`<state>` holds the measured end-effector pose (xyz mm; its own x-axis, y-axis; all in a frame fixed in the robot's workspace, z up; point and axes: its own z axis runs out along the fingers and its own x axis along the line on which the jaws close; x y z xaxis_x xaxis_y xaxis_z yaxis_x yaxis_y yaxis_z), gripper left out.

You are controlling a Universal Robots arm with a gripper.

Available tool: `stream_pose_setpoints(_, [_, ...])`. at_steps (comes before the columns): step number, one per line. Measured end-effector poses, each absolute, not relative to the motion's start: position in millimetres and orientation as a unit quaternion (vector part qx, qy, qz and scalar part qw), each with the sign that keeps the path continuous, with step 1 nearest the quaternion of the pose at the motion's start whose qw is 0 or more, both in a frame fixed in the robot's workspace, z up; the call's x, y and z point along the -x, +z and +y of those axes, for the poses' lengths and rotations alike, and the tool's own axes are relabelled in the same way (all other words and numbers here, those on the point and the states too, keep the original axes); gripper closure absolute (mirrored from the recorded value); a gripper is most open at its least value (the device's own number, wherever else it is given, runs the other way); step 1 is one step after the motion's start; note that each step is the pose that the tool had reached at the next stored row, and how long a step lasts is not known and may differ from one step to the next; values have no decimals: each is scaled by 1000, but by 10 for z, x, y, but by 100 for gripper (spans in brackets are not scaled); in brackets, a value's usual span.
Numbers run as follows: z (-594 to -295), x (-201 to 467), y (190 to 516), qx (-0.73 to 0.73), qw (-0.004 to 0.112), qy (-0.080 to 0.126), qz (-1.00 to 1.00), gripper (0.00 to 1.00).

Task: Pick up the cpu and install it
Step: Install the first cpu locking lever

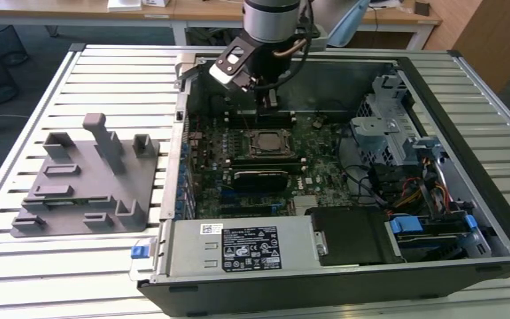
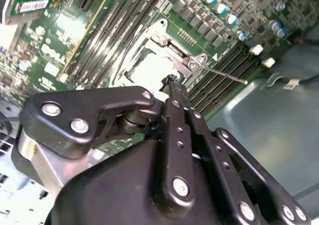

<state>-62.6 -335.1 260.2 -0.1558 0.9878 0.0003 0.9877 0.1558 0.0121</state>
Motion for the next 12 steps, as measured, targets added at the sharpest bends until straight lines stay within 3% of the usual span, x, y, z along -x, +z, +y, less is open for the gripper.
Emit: stream_pose_setpoints(12, [-3351, 626, 2601, -566, 3, 5, 825, 89])
